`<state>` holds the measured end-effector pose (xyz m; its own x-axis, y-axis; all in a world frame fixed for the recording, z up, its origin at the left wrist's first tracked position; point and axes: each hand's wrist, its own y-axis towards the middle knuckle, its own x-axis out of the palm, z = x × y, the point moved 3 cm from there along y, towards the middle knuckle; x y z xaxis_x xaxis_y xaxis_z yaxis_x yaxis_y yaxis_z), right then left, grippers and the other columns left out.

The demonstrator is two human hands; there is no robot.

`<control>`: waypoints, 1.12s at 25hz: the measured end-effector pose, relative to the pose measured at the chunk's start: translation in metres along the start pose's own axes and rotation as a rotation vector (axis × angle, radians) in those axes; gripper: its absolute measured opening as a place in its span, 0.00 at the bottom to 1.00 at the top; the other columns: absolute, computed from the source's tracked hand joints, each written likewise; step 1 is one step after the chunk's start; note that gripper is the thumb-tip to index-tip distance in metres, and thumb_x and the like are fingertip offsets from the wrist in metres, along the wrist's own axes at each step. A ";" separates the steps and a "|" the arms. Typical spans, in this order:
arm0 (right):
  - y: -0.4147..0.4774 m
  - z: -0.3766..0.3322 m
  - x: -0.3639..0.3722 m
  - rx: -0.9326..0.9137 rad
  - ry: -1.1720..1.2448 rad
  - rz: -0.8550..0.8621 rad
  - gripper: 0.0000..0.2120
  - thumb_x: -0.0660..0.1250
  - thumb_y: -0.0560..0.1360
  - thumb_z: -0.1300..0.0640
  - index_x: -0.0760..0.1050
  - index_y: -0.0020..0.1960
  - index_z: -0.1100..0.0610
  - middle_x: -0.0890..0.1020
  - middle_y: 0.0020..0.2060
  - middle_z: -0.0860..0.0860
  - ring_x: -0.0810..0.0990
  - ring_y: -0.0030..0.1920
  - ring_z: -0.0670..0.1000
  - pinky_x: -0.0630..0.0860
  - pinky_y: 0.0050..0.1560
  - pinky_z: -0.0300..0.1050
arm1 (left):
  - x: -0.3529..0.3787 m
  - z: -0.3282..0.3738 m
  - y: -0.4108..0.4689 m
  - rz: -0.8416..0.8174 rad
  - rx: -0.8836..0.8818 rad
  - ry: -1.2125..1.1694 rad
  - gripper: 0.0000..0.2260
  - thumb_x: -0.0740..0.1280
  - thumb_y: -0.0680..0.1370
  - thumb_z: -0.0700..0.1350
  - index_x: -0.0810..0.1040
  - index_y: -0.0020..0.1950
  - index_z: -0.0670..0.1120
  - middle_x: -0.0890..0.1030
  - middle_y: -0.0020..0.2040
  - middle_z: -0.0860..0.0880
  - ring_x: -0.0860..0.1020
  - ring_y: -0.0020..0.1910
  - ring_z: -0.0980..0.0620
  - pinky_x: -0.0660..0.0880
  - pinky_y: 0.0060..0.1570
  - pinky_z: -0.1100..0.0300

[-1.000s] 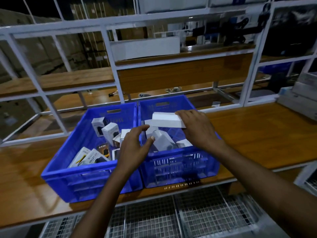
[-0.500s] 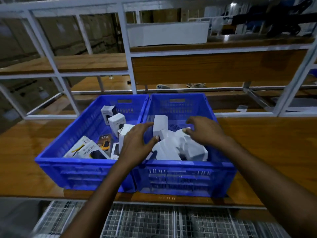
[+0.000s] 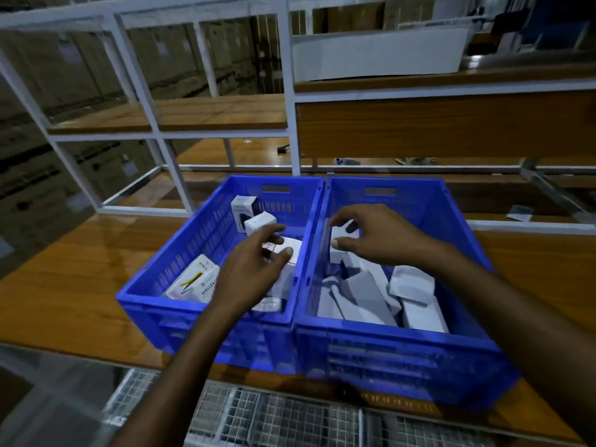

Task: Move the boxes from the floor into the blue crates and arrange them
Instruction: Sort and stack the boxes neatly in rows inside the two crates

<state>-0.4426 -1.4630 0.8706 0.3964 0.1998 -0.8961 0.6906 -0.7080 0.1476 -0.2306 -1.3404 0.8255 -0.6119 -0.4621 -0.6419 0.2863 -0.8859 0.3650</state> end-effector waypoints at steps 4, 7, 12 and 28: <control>0.045 -0.032 0.020 -0.020 -0.058 -0.046 0.21 0.72 0.76 0.43 0.76 0.67 0.47 0.80 0.63 0.42 0.80 0.57 0.45 0.79 0.56 0.49 | -0.039 -0.060 0.029 0.007 -0.034 -0.021 0.12 0.71 0.78 0.54 0.78 0.61 0.61 0.83 0.48 0.63 0.83 0.44 0.61 0.81 0.47 0.51; 0.088 -0.056 0.037 0.005 -0.111 -0.057 0.21 0.72 0.76 0.44 0.77 0.67 0.50 0.80 0.64 0.44 0.81 0.58 0.47 0.79 0.58 0.52 | -0.067 -0.110 0.060 -0.017 -0.036 -0.003 0.11 0.72 0.78 0.52 0.80 0.59 0.57 0.84 0.45 0.60 0.83 0.41 0.59 0.81 0.48 0.51; 0.158 -0.079 0.074 0.091 -0.134 -0.085 0.22 0.73 0.75 0.45 0.77 0.66 0.52 0.81 0.63 0.48 0.80 0.59 0.50 0.78 0.59 0.52 | -0.086 -0.176 0.107 -0.155 -0.038 0.067 0.10 0.73 0.77 0.48 0.82 0.58 0.50 0.84 0.44 0.53 0.83 0.41 0.54 0.81 0.47 0.51; 0.273 -0.025 0.192 0.469 -0.123 -0.294 0.43 0.77 0.62 0.42 0.63 0.71 0.52 0.76 0.65 0.57 0.80 0.60 0.59 0.80 0.58 0.56 | 0.008 -0.200 0.188 -0.588 -0.105 0.301 0.23 0.70 0.78 0.51 0.73 0.71 0.45 0.80 0.65 0.42 0.78 0.64 0.41 0.74 0.56 0.57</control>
<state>-0.1633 -1.6010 0.7497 0.1349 0.3738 -0.9176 0.4079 -0.8650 -0.2924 -0.0338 -1.5183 0.7541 -0.4596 0.1211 -0.8798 0.0481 -0.9858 -0.1608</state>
